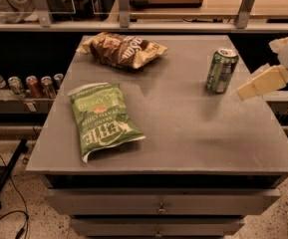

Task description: Knock green can over

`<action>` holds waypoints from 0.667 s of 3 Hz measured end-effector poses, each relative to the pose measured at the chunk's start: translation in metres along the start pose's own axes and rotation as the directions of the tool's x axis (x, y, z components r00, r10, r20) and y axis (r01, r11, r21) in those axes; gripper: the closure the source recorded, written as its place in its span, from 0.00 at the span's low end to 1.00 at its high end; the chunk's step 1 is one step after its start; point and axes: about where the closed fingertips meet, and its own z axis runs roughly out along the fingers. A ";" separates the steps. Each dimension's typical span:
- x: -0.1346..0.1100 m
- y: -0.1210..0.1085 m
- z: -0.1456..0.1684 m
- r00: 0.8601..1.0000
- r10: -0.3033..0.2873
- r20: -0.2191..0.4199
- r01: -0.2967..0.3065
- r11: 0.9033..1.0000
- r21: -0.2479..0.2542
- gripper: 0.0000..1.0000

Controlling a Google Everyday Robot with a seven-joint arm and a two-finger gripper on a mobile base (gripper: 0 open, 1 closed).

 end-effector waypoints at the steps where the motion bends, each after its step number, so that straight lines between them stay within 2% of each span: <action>1: -0.001 0.002 0.008 1.000 -0.001 0.030 0.001 1.000 -0.002 0.00; 2: 0.000 -0.010 0.027 0.994 0.013 0.107 -0.015 1.000 0.018 0.00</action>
Offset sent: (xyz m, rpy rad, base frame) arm 0.0520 -0.0049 -0.0288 0.1473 -0.1662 -0.0286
